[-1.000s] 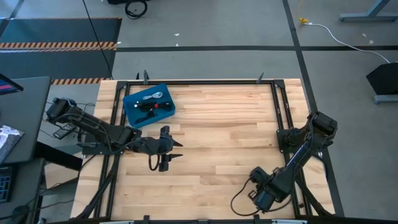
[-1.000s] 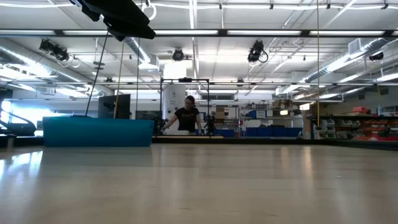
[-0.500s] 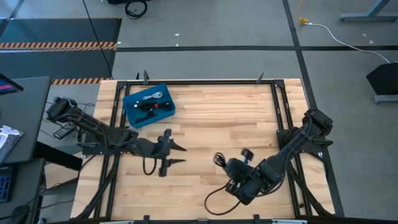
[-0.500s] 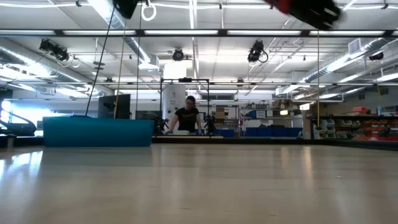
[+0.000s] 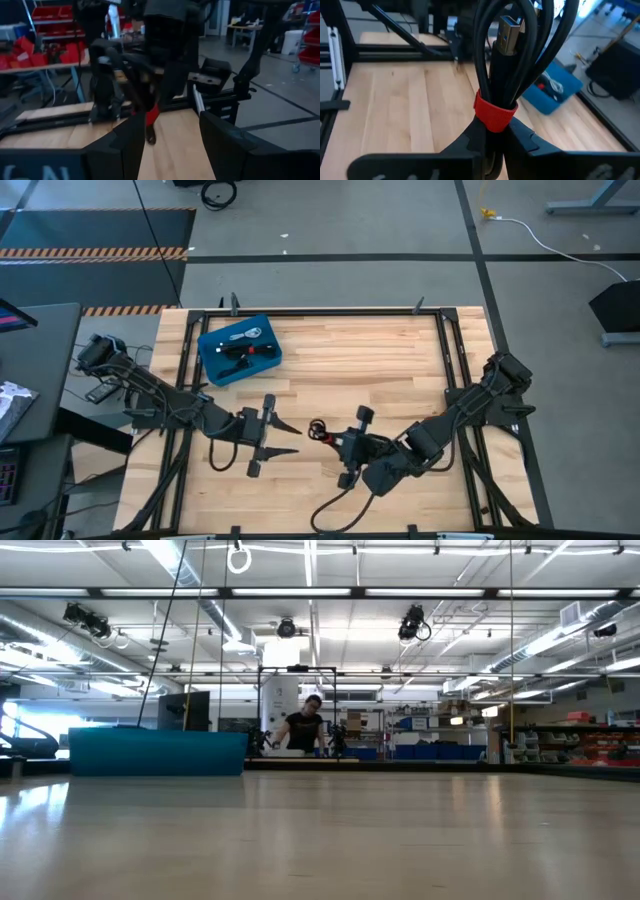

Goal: Pick and place USB-C Cables
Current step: Put the black charger cable into the blue bin

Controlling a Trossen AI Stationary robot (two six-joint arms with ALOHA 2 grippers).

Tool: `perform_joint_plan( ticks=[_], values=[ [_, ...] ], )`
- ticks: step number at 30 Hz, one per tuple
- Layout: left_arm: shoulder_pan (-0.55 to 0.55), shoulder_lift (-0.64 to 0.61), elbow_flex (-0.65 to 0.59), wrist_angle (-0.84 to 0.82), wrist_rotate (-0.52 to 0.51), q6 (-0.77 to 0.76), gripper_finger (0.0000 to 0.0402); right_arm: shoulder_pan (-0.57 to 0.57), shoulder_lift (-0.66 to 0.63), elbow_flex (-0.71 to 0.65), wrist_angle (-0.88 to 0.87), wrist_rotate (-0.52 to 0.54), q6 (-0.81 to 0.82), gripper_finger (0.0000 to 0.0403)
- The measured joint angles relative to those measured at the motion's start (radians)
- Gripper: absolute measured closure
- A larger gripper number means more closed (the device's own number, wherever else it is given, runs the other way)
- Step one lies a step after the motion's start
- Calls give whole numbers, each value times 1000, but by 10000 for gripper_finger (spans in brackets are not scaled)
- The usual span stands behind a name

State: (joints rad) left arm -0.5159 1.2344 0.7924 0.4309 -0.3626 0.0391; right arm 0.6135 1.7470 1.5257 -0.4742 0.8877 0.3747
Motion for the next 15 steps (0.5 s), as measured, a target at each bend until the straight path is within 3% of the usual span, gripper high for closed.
perform_joint_plan(
  ticks=[6,15],
  values=[
    [-8,37,0,64,9,43,209,-33,0,0,95,-51,-102,359],
    [-5,74,0,163,8,86,209,-49,1,0,128,-112,-117,359]
  ],
)
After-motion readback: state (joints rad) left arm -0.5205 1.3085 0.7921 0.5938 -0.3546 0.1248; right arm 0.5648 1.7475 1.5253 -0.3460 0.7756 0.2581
